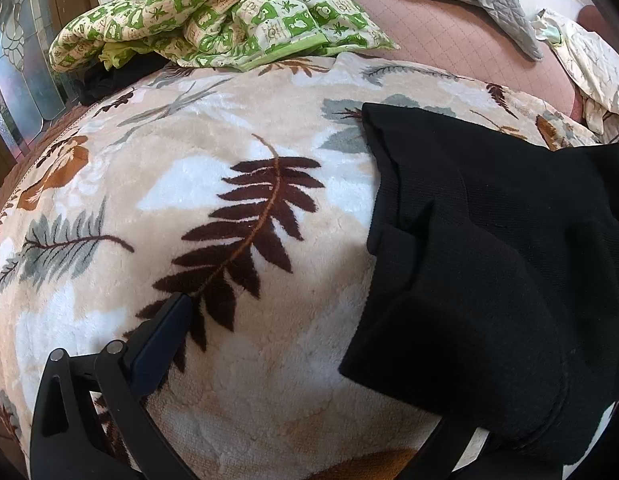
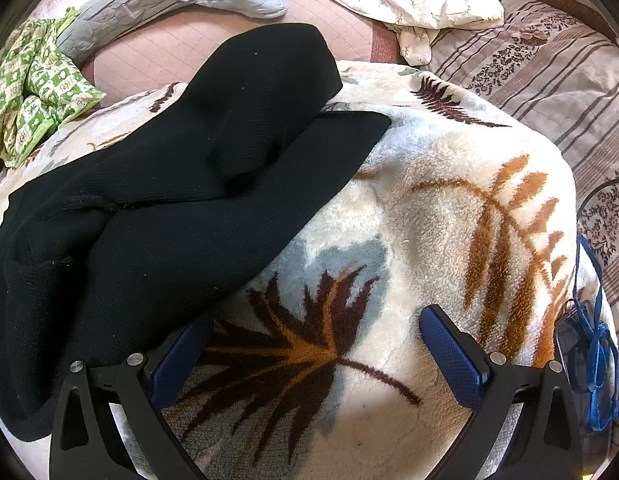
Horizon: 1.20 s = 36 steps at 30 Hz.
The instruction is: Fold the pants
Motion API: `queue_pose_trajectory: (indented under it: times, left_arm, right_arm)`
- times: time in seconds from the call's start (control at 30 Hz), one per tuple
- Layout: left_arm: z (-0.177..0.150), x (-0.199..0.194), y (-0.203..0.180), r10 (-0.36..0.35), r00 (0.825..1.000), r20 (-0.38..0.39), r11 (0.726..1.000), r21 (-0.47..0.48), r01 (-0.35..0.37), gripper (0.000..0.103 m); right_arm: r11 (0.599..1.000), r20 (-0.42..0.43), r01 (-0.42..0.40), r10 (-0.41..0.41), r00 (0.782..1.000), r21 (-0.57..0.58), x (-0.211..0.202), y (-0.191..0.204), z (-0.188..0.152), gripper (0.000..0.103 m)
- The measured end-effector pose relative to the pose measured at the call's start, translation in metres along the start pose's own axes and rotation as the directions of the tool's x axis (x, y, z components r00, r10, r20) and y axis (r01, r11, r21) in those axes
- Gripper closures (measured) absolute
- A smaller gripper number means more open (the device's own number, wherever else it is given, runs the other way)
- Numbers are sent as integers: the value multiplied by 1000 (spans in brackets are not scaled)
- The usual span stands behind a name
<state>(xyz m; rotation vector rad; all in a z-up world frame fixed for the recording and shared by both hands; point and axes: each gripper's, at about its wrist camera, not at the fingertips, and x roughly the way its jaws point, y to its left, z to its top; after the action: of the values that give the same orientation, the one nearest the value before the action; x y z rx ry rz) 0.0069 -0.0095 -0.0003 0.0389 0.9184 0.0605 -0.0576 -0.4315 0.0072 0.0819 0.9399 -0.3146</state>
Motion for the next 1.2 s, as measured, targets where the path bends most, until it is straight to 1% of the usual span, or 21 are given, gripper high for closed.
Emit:
queue_pose_trajectory:
  times: [0.13, 0.23, 0.33, 0.4, 0.47, 0.57, 0.67, 0.73, 0.83, 1.03, 1.2]
  left_arm:
    - [0, -1, -1, 4, 1000, -5, 1000, 6, -4, 0]
    - [0, -4, 1, -12, 999, -33, 1000, 20, 12, 0]
    - [0, -16, 6, -18, 999, -41, 1000, -12, 17, 0]
    - [-3, -30, 8, -9, 1000, -8, 1000, -18, 9, 0]
    - [-3, -48, 10, 12, 999, 38, 1000, -13, -12, 0]
    - [-2, -73, 15, -3, 996, 85, 1000, -25, 6, 0]
    - [0, -92, 17, -16, 993, 118, 999, -27, 19, 0]
    - [1, -100, 14, -28, 991, 133, 999, -20, 31, 0]
    - [1, -110, 7, -51, 988, 148, 998, -15, 54, 0]
    - [-3, -123, -12, -75, 983, 170, 997, 17, 73, 0]
    - [-6, -129, -26, -95, 980, 175, 995, 31, 91, 0]
  right_arm:
    - [1000, 0, -5, 5, 1000, 2, 0, -3, 1, 1]
    - [1000, -2, 7, -7, 1000, -6, -1, 1, 3, 1]
    - [1000, -13, 7, -7, 1000, -6, 0, 3, 3, 1]
    - [1000, -22, 4, -4, 1000, 4, -4, 3, 3, 1]
    - [999, -25, -19, 20, 999, 26, -12, -1, 1, 1]
    - [996, 17, -36, 35, 999, 82, -32, -7, -4, 0]
    - [995, 54, -57, 53, 997, 84, -52, -5, -5, 0]
    - [995, 76, -72, 67, 995, 67, -64, 1, -5, 0]
    - [991, 84, -124, 120, 989, 41, -75, 13, -3, 0]
    - [987, 123, -160, 157, 980, 15, -92, 29, -3, 0]
    - [983, 130, -183, 180, 975, 10, -100, 37, -4, 0]
